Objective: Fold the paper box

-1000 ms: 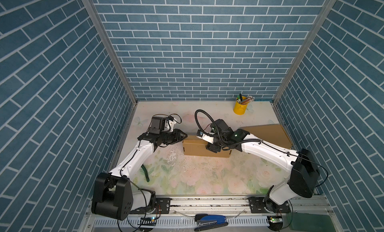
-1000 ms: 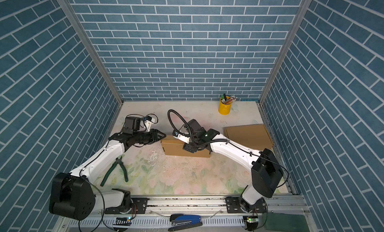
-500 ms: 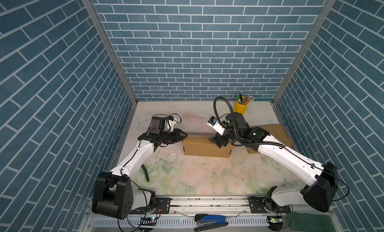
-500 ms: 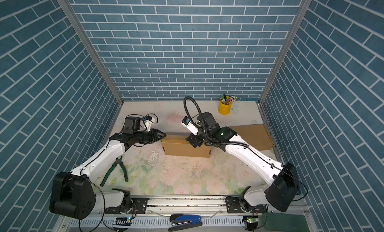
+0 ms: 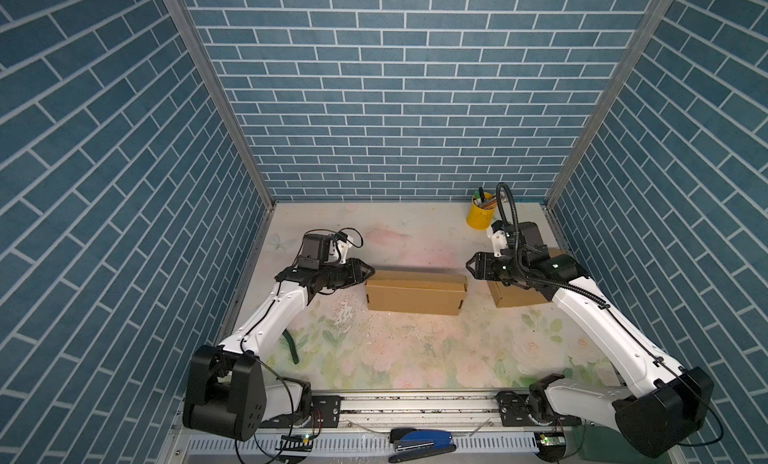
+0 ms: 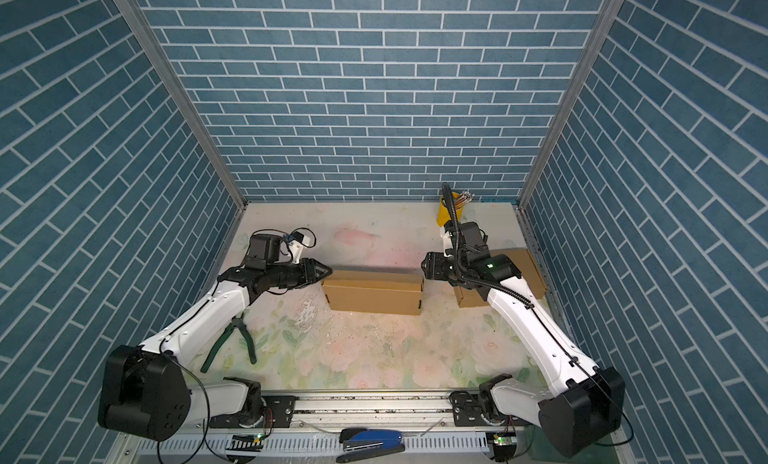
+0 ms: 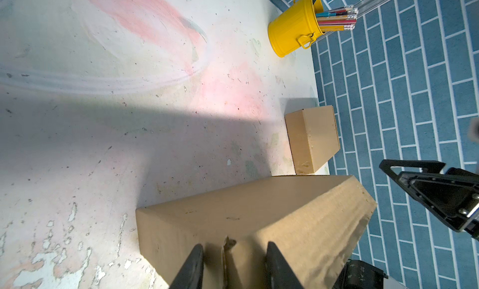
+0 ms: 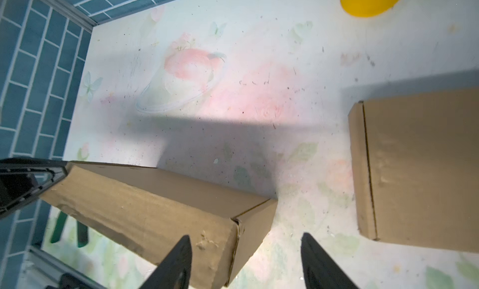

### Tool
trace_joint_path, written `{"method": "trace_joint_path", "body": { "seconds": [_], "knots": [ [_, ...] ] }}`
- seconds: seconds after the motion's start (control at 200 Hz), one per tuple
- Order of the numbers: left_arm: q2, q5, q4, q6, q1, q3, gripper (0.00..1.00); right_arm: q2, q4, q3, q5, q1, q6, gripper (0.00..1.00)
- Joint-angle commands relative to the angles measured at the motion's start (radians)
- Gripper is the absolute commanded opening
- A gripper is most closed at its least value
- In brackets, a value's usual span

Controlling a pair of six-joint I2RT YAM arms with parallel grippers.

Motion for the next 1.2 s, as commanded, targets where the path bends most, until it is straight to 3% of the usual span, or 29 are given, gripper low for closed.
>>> {"method": "trace_joint_path", "body": {
  "seconds": [0.0, 0.315, 0.9, 1.195],
  "knots": [
    [0.002, -0.054, -0.105, 0.034, 0.002, -0.035, 0.41, 0.015, -0.038, -0.029, -0.185, -0.021, 0.153, 0.68],
    [0.008, -0.058, -0.117, 0.050, 0.002, -0.026, 0.40, 0.050, 0.005, -0.090, -0.273, -0.023, 0.168, 0.65],
    [0.039, -0.091, -0.131, 0.106, 0.003, -0.052, 0.40, 0.099, 0.049, -0.200, -0.228, -0.027, 0.107, 0.49],
    [-0.042, -0.062, -0.178, 0.104, 0.041, 0.011, 0.55, 0.104, 0.064, -0.206, -0.228, -0.031, 0.108, 0.48]
  ]
}}
